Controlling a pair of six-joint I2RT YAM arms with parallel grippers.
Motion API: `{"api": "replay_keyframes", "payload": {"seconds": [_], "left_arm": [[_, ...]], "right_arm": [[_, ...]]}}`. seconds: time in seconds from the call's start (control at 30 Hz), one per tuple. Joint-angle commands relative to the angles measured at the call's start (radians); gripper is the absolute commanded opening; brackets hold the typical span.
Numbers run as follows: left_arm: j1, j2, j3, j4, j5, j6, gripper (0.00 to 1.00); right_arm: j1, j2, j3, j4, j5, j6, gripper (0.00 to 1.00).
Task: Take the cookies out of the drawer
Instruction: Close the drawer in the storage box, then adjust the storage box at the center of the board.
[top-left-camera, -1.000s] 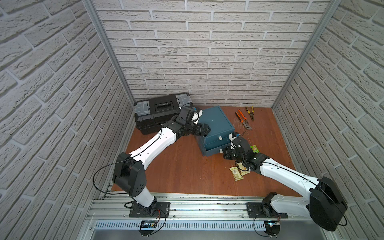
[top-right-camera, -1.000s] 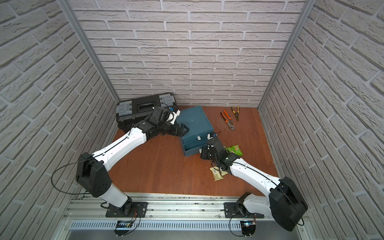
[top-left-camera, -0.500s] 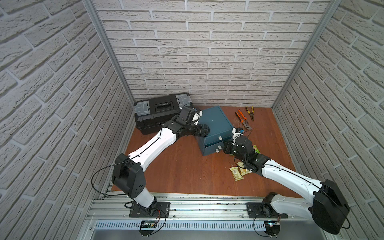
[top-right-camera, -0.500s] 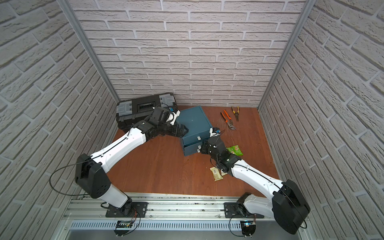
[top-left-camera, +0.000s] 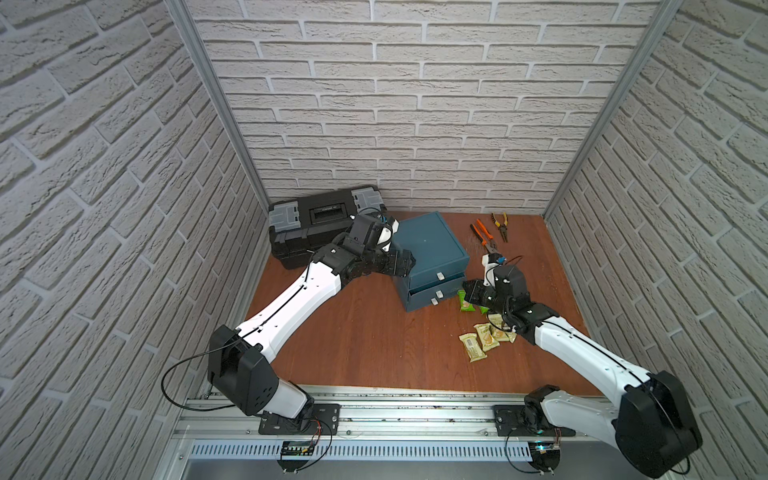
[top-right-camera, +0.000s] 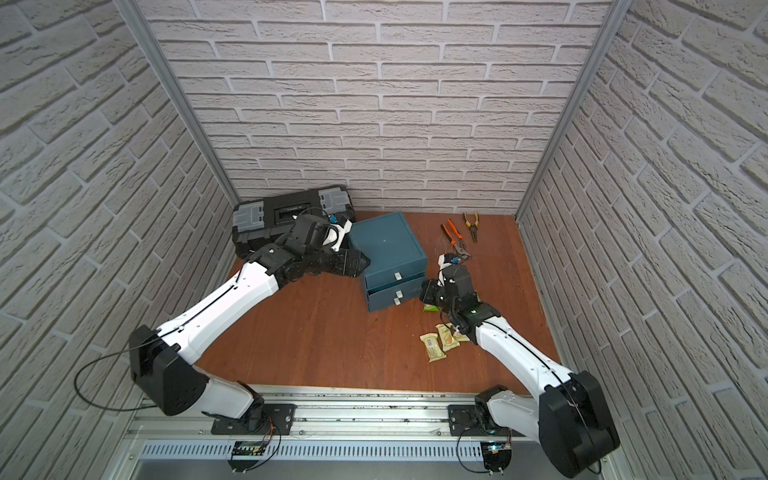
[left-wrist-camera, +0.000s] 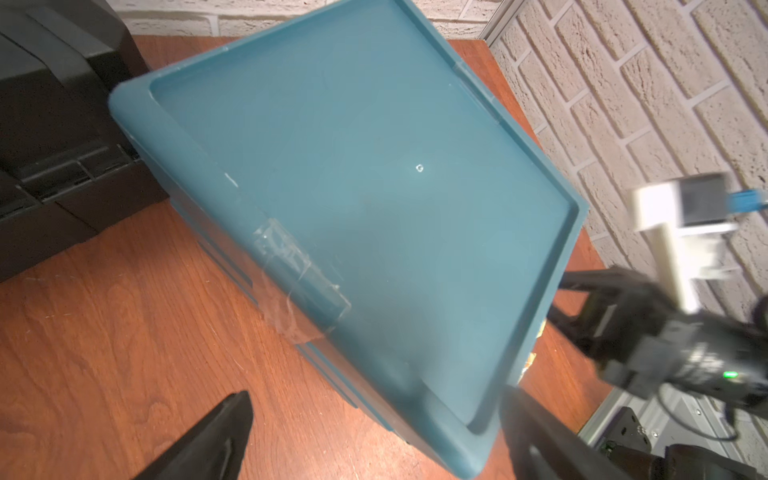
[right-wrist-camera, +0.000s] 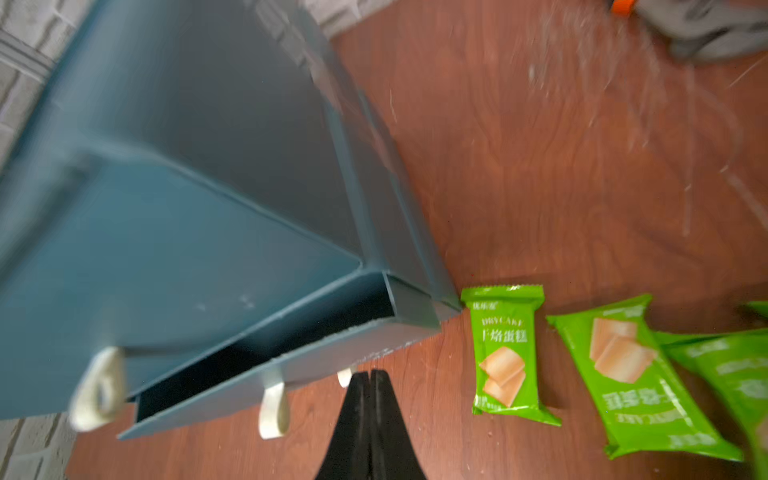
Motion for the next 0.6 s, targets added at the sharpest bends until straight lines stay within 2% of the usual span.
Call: {"api": "replay_keyframes", "payload": {"seconds": [0.0,0.1,0.4,0.5,0.57], "left_arm": [[-0.029,0.030,0.001,0.026,0.004,-0.014,0.99],[-0.045,0.049,0.010,0.020,-0.010,-0.015,0.98],[-0.065,0.089,0.005,0.042,-0.034,-0.039,0.99],[-0.068,0.094,0.015,0.027,-0.043,-0.034,0.98],[-0.068,0.089,0.019,0.015,-0.057,-0.027,0.99]], "right_arm": [[0.002,0.028,0.011,0.110,-0.051,-0.011,0.03],[0.001,0.068,0.037,0.119,-0.046,-0.010,0.03],[0.001,0.161,-0.022,0.340,-0.076,0.071,0.03],[0.001,0.112,-0.002,0.250,-0.061,0.025,0.03],[0.001,0.035,0.006,0.143,0.002,-0.019,0.03]]}}
